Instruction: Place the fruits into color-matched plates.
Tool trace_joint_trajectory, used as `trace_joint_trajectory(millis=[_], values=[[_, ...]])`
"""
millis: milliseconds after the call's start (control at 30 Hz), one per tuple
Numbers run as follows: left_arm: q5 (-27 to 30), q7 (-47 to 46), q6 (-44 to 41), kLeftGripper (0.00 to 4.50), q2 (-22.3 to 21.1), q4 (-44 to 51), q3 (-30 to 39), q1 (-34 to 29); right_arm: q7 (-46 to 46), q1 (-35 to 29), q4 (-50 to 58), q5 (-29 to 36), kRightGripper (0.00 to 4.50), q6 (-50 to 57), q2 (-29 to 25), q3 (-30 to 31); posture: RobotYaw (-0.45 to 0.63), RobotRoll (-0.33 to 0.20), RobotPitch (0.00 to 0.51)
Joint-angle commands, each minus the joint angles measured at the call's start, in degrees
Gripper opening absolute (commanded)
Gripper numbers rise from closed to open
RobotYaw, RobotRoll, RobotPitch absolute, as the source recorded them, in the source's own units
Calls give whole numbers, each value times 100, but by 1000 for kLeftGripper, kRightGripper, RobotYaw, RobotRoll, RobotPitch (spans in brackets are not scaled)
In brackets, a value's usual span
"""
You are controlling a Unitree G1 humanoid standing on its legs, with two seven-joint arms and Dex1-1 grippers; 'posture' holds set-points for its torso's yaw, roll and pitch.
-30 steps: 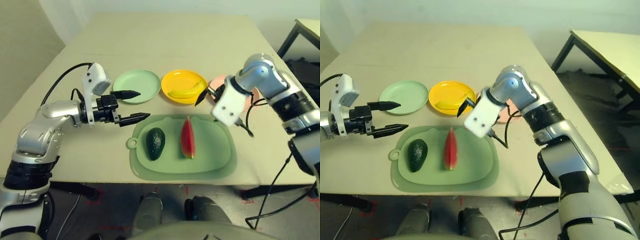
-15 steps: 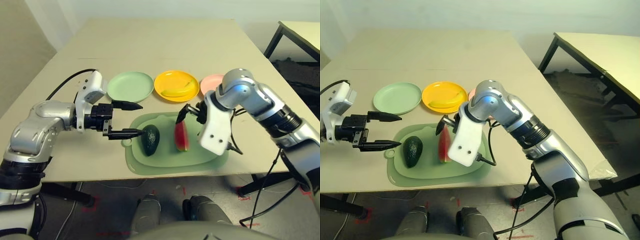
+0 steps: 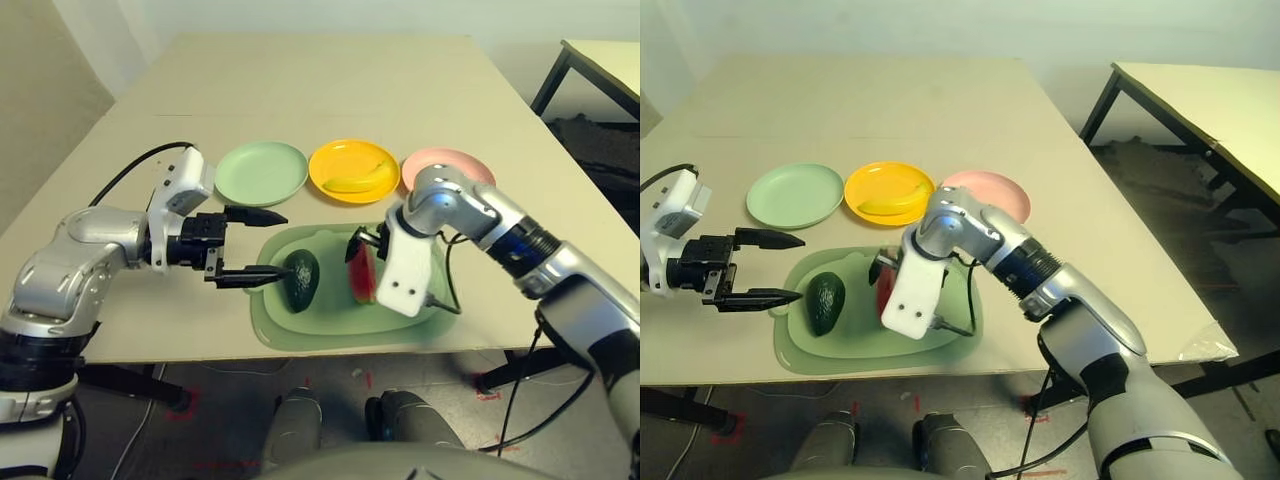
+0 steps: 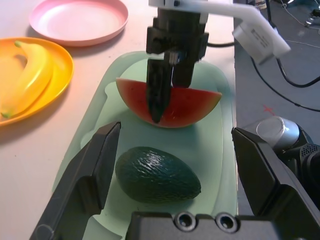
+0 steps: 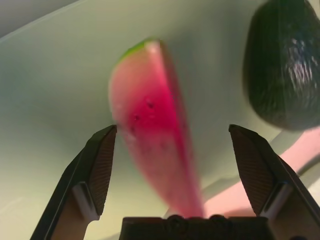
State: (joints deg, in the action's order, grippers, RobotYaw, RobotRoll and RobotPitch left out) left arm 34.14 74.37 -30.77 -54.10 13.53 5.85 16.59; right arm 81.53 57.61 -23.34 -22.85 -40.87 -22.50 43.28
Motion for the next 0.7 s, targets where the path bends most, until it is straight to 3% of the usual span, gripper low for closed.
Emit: trace_joint_trajectory(millis=[33,67,167,333,700], values=[[14,-33,3,4500,-65,101,63,-47,-61,31,-112,-103,4461,66,72,108,133,0,100],[8,-39,15,4500,-59,92,59,-49,-34,19,-119,-93,4461,86,76,129,133,0,100],[-4,-64,41,4500,-42,102,54,-73,122,-28,-34,-10,3846,115,-29,155,136,0,101],[12,-95,76,4500,-12,130,46,-89,344,-154,148,87,2211,241,-296,147,125,0,101],[-52,-75,182,4500,95,-7,-106,71,434,-160,475,300,2210,588,-540,-38,101,0,96]])
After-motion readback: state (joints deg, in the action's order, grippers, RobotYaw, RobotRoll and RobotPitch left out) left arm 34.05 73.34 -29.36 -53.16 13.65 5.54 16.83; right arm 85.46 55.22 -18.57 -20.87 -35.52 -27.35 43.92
